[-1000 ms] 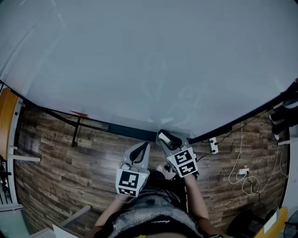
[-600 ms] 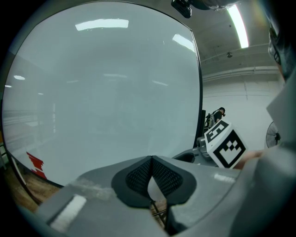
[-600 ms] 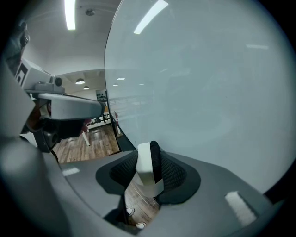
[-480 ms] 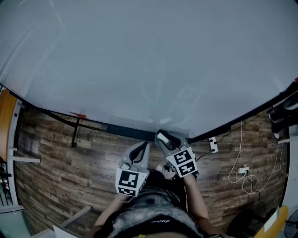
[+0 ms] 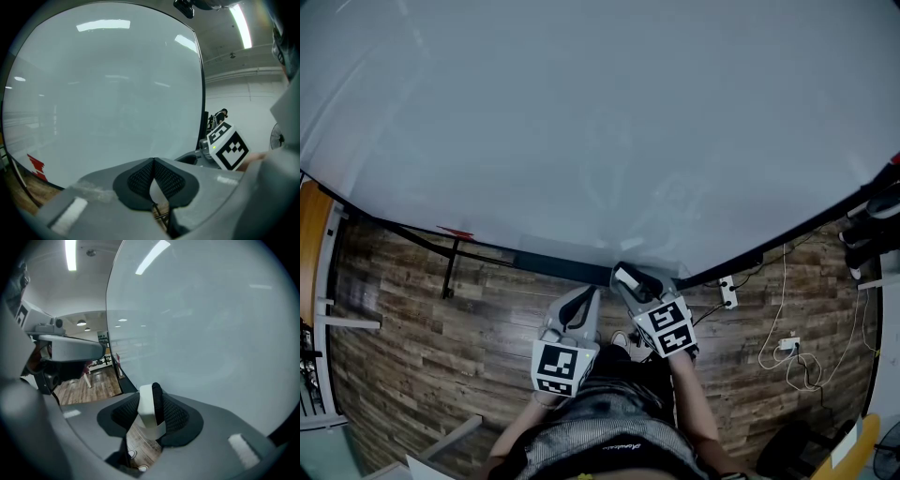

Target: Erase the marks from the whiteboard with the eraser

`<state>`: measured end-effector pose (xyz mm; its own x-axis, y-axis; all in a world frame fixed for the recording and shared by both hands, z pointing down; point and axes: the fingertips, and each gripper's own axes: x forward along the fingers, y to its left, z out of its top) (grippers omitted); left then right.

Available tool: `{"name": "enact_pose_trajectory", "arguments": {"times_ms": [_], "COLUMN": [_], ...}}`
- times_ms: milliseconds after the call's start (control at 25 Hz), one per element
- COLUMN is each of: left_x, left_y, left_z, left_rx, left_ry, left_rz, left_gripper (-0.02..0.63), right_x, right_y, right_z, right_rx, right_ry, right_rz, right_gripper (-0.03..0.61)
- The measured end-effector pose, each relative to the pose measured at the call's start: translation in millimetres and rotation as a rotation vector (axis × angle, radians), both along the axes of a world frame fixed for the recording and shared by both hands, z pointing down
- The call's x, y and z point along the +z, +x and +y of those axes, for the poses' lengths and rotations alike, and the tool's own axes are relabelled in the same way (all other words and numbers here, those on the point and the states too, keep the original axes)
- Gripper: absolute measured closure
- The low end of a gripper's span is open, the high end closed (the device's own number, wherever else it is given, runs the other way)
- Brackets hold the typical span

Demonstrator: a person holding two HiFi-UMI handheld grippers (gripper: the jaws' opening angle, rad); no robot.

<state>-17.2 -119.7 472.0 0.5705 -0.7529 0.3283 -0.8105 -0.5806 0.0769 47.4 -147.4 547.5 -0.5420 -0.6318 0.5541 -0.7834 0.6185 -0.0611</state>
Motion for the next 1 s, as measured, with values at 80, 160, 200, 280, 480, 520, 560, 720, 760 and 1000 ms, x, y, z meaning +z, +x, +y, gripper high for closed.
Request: {"name": "enact_pose_trajectory", "arguments": {"times_ms": [80, 160, 200, 280, 480, 520, 560, 720, 760, 1000], "left_x": [0, -1, 0, 0, 0, 0, 0, -1, 0, 2], "left_y": [0, 0, 0, 0, 0, 0, 0, 0, 0, 5], "left_z": [0, 0, 0, 1, 1, 1, 1, 1, 1, 1], "left_rx": [0.0, 0.0, 0.0, 0.0, 0.0, 0.0, 0.0, -0.002, -0.001, 0.017], "left_ry": [-0.001, -0.001, -0.001, -0.002, -0.003, -0.003, -0.002, -0.001, -0.001, -0.009], "left_rz": [0.001, 0.002, 0.002, 0.002, 0.005, 0.005, 0.005, 0.004, 0.003, 0.001], "left_gripper": [0.614, 0.614, 0.614, 0.614, 0.614, 0.614, 0.614, 0.614, 0.614, 0.614], "right_x": [0, 0, 0, 0, 0, 0, 0, -1, -2, -10], "right_y": [0, 0, 0, -1, -1, -1, 0, 1, 0, 1], "right_z": [0, 0, 0, 0, 0, 0, 0, 3, 4, 9], "right_rx": [0.0, 0.001, 0.002, 0.001, -0.001, -0.001, 0.0, 0.002, -0.002, -0.004], "right_ry": [0.0, -0.001, -0.001, -0.002, 0.003, 0.005, 0.007, 0.001, 0.0, 0.01], "right_rz": [-0.001, -0.001, -0.001, -0.001, -0.001, -0.001, -0.002, -0.026, -0.032, -0.047], "right_gripper": [0.423, 0.423, 0.423, 0.423, 0.423, 0.422, 0.419, 0.396, 0.387, 0.341]}}
